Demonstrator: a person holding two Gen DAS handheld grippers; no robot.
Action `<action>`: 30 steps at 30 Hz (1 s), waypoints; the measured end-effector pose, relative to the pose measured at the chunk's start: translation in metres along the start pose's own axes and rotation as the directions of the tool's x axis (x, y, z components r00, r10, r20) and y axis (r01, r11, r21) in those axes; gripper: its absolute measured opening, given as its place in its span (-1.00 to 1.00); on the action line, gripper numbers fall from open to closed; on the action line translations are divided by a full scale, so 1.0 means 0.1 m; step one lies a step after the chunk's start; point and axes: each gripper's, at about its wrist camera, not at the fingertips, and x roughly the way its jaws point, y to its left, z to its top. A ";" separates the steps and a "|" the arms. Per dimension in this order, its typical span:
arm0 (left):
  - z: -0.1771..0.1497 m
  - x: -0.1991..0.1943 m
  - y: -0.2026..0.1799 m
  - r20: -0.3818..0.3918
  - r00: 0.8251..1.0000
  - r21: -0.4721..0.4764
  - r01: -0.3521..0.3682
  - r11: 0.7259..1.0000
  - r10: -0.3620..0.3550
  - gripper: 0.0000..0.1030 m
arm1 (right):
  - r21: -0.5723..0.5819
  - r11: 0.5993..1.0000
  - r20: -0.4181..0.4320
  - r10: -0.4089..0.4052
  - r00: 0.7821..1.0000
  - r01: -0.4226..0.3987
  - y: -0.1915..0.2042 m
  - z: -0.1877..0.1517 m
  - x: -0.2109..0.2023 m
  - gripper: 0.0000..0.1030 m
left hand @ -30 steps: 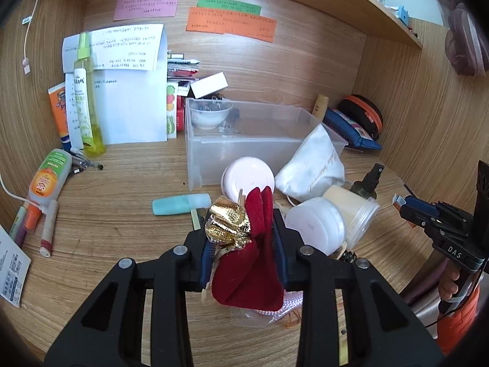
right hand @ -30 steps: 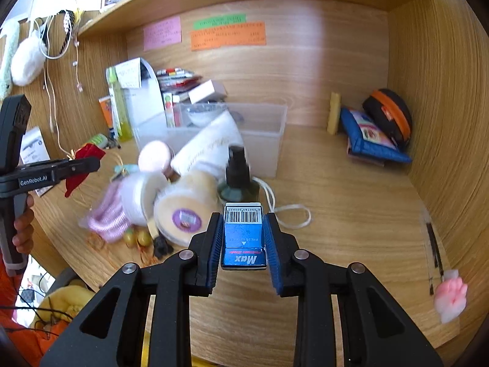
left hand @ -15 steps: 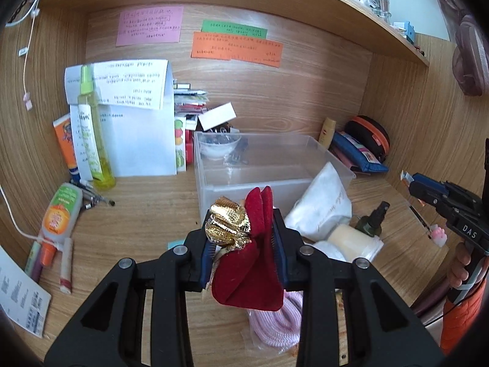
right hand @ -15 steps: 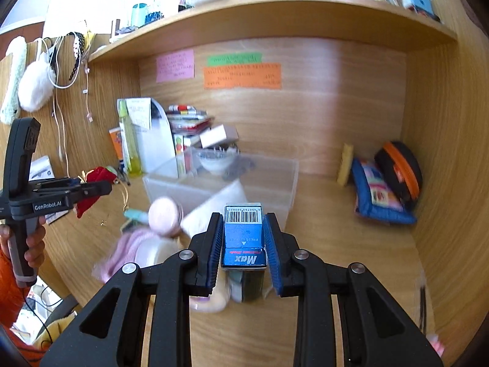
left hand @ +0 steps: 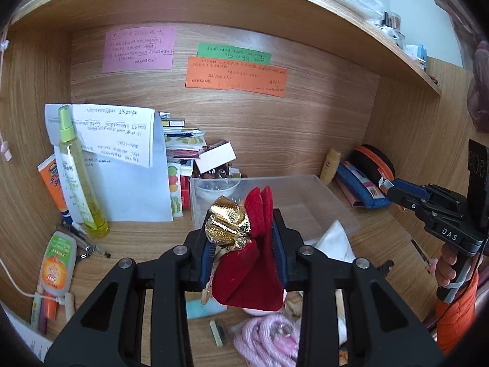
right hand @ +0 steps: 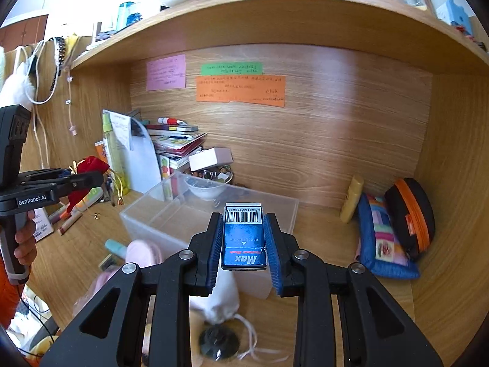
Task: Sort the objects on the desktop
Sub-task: 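Carry both items into the clear bin and open both tools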
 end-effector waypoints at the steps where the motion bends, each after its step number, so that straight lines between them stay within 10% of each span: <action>1: 0.03 0.04 0.01 -0.003 1.000 -0.003 0.004 1.000 -0.004 -0.36 | 0.003 1.000 -0.002 0.005 1.000 -0.005 -0.03 0.03 0.05 -0.52; 30: -0.07 1.43 0.05 -0.259 0.965 0.001 0.027 1.000 -0.026 -0.36 | -0.014 0.998 -0.268 0.053 0.962 -0.059 -0.27 -0.06 1.43 -0.52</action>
